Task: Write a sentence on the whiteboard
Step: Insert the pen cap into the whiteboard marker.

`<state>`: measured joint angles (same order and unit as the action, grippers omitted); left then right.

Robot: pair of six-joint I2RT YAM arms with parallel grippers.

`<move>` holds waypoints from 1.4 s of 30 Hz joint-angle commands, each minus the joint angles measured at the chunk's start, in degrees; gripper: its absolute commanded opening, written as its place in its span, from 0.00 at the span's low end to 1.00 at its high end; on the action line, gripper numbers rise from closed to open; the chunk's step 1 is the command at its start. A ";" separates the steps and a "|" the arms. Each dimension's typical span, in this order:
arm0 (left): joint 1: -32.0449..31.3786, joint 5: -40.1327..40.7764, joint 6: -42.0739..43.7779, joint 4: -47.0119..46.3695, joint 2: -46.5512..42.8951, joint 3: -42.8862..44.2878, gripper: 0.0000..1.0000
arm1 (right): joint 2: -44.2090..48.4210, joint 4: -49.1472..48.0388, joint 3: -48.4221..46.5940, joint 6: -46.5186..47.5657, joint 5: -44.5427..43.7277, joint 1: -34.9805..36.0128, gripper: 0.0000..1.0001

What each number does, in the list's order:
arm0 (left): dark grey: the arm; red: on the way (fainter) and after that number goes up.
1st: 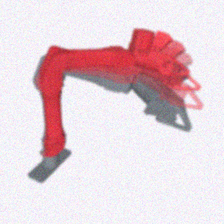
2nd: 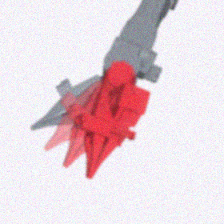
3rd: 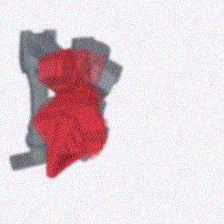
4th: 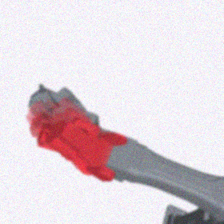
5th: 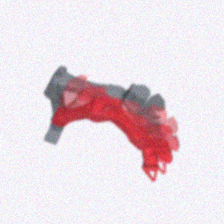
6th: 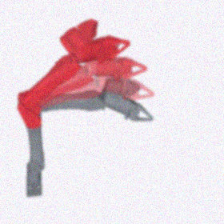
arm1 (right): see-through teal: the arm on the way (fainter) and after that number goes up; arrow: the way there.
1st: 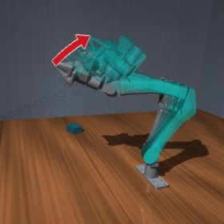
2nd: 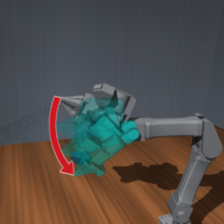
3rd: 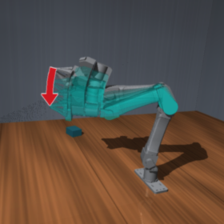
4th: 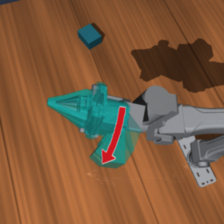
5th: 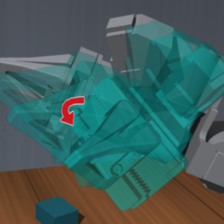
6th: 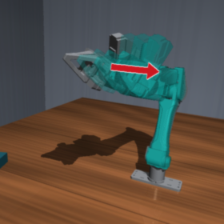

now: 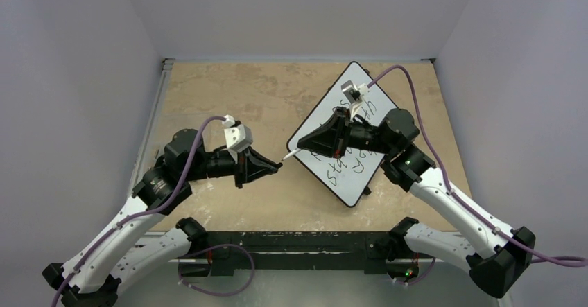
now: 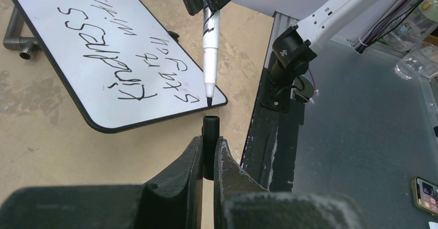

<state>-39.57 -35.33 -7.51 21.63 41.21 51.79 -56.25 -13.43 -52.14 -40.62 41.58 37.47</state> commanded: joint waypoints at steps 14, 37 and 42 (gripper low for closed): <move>1.29 -0.18 -2.80 -5.87 -0.74 -1.05 0.00 | -0.40 -2.21 0.67 0.17 -0.10 1.10 0.00; 1.52 -0.29 -3.49 -7.18 -2.89 -2.57 0.00 | 0.54 -1.53 -0.08 1.09 -3.19 1.46 0.00; 1.49 -0.26 -3.48 -7.02 -2.86 -2.57 0.00 | 1.31 -1.09 -1.73 0.89 -4.23 1.38 0.00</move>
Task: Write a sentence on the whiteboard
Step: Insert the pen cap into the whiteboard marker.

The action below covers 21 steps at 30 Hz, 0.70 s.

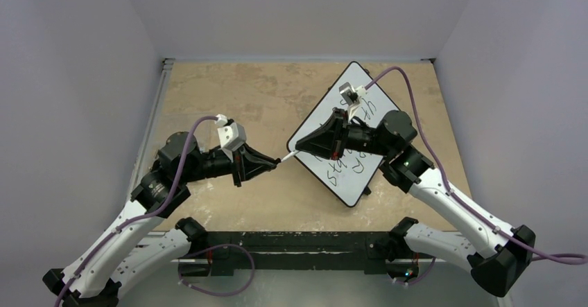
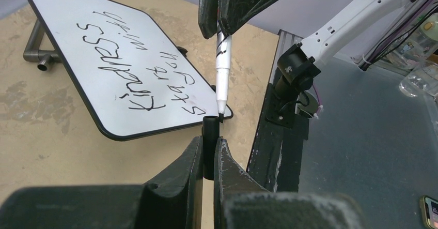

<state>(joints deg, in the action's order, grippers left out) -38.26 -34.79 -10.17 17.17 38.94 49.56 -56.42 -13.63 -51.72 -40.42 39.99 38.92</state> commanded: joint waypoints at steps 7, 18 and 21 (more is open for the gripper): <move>0.20 -0.88 -0.81 -2.47 -0.44 -0.34 0.00 | 1.34 -0.61 -2.75 0.61 -2.79 0.01 0.00; 0.20 -0.93 -0.89 -2.41 -0.70 -0.42 0.00 | 0.94 -1.23 -1.99 0.30 -4.59 0.00 0.00; 0.20 -0.73 -0.95 -2.48 -0.62 -0.38 0.00 | 0.71 -1.23 -1.81 0.17 -4.18 -0.01 0.00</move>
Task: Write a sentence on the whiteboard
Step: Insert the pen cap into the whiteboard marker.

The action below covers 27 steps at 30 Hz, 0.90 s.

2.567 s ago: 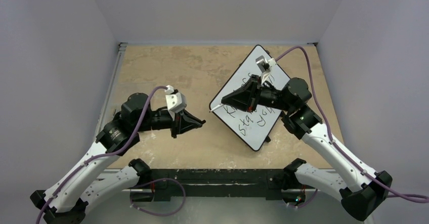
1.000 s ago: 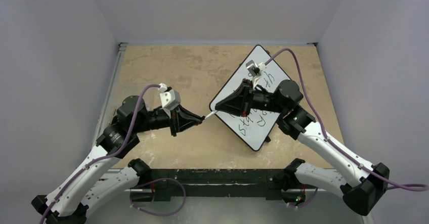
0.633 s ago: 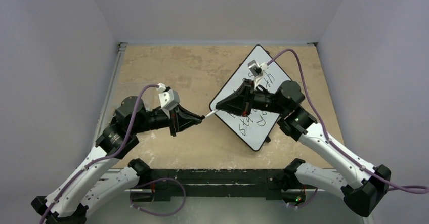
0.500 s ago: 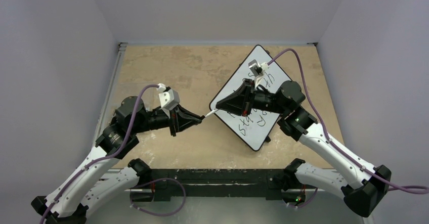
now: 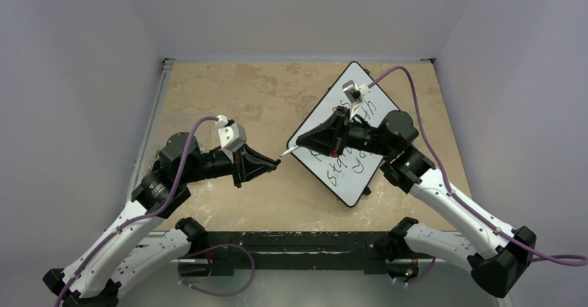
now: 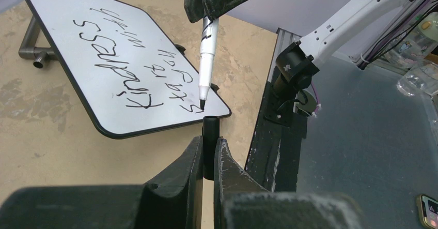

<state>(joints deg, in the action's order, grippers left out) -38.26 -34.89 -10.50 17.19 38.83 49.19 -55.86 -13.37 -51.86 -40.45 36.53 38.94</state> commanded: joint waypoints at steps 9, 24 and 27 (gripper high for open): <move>0.20 0.49 -1.18 -3.33 0.03 -0.14 0.00 | -0.01 -2.20 -1.15 -0.48 1.04 -0.02 0.00; 0.82 0.92 -1.01 -4.26 1.08 0.64 0.00 | -1.01 -2.19 -0.35 -0.69 1.96 0.06 0.00; 1.16 1.39 -1.10 -4.25 0.84 0.56 0.00 | -0.70 -1.85 -0.35 -0.50 1.62 0.07 0.00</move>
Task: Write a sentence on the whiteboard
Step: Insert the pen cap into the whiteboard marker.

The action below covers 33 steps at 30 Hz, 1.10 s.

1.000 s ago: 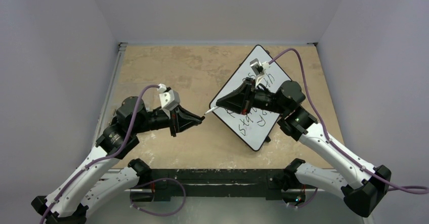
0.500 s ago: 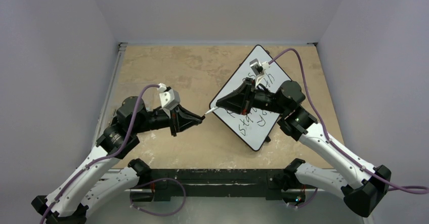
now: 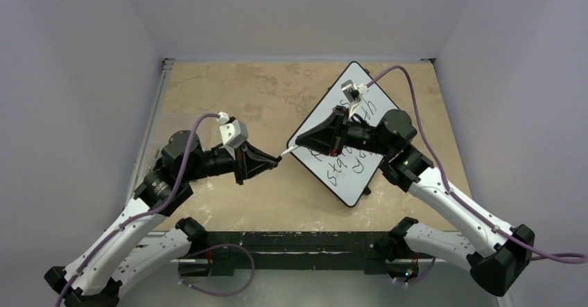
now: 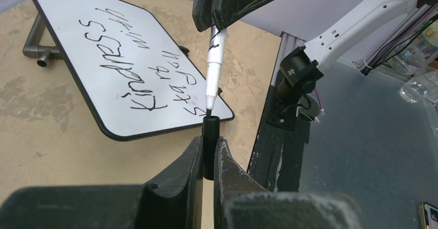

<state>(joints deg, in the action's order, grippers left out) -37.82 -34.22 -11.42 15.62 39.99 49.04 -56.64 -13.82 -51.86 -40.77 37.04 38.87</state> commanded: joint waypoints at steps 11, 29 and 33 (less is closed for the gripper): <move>0.76 0.63 -0.44 -3.15 -1.51 -0.16 0.00 | 1.06 1.65 -1.25 1.15 -2.23 0.15 0.00; 0.91 -3.49 -0.62 -3.06 2.63 1.71 0.00 | -3.65 3.10 -2.97 2.48 3.82 1.93 0.00; 0.96 -3.38 -1.10 -3.89 2.68 1.34 0.00 | -4.96 3.13 -3.05 3.13 3.75 3.54 0.00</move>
<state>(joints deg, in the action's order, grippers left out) -37.34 -36.42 -11.46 15.42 42.81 48.84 -60.82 -10.28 -52.45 -39.35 38.83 40.75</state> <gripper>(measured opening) 0.053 0.106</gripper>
